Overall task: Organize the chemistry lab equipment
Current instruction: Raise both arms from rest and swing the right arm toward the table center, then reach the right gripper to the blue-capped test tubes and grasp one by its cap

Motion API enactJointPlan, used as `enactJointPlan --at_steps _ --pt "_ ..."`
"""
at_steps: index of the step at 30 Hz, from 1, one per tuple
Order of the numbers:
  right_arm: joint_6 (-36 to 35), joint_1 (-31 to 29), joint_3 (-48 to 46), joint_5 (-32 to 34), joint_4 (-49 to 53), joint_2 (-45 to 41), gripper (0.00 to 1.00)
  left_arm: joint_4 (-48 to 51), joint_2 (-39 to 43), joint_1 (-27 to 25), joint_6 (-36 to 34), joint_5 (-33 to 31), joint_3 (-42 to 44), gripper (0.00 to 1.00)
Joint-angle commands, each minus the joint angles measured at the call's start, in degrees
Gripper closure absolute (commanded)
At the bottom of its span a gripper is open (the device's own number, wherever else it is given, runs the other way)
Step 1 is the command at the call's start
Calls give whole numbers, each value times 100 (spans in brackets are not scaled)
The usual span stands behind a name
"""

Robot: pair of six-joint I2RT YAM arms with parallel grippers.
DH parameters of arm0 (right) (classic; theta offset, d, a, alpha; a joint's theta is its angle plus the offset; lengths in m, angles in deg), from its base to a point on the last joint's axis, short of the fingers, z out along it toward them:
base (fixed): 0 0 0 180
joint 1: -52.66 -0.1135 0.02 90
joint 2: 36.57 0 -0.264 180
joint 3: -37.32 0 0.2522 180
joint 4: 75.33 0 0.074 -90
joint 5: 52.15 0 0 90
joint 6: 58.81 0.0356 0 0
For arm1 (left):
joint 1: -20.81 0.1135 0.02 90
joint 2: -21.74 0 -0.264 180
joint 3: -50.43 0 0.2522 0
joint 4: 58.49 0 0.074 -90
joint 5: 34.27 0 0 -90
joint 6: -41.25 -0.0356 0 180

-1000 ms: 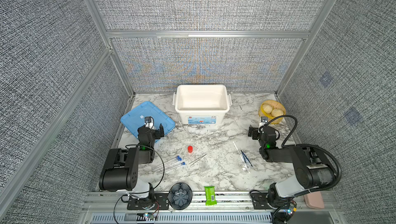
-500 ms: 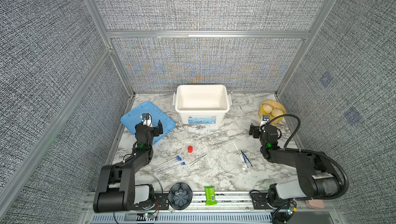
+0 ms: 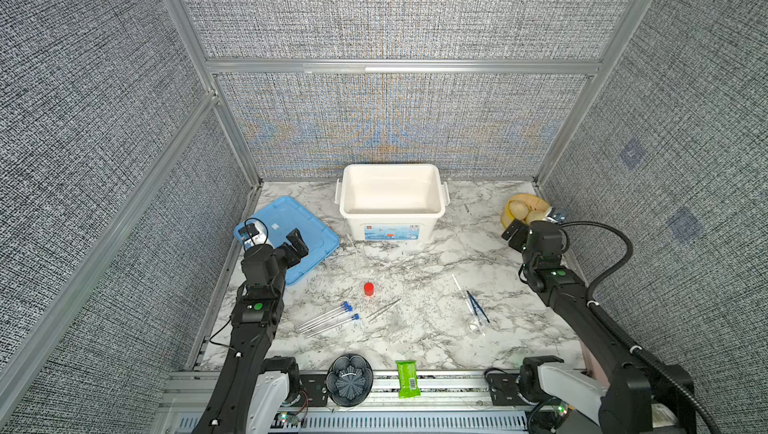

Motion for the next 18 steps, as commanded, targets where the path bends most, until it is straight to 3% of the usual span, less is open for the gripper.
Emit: enactJointPlan --at_steps 1,8,12,18 --pt "-396 -183 243 -1319 381 102 1 307 137 11 683 864 -100 1" --pt "-1465 -1708 1262 -1365 1238 323 1 2664 -125 3 -98 1479 -1181 1" --pt "-2333 -2409 1737 -2518 1374 619 3 3507 -237 2 -481 1755 -1518 1" --pt "-4911 -3633 2358 -4287 1872 1094 8 4118 -395 14 -771 1779 -1604 1"
